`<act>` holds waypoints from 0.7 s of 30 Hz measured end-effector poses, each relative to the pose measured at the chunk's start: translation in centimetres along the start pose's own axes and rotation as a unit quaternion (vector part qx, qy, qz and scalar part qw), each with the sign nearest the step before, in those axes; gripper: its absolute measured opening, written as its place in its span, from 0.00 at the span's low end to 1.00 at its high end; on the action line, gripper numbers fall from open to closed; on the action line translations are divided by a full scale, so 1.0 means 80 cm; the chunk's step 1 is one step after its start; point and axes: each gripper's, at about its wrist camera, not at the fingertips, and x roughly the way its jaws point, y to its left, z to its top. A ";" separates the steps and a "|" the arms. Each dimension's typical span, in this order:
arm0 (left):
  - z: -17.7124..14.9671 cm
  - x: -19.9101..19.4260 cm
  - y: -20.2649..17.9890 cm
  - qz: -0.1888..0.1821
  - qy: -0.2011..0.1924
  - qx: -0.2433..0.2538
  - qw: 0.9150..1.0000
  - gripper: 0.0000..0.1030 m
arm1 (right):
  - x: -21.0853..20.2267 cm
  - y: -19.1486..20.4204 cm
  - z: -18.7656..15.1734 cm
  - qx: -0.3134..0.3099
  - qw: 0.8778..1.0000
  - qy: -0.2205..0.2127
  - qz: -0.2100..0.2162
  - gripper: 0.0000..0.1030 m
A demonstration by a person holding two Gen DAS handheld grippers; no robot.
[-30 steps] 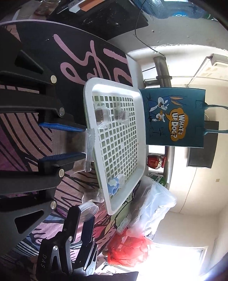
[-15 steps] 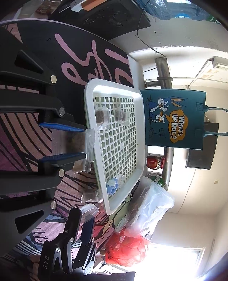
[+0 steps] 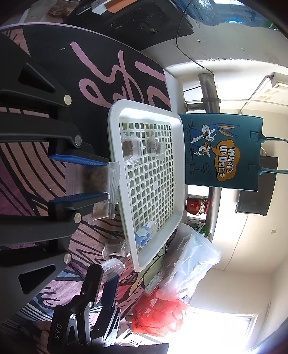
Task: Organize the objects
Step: 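Hold the bag and the clear lid at the tray rim with both tools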
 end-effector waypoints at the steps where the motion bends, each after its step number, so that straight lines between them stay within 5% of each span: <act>1: 0.000 0.000 0.000 0.000 0.000 -0.001 1.000 0.22 | 0.000 0.000 0.000 0.000 1.000 0.000 0.000 0.38; 21: 0.000 0.002 0.002 -0.001 0.003 -0.005 1.000 0.22 | 0.001 -0.001 0.000 0.001 1.000 0.001 0.001 0.38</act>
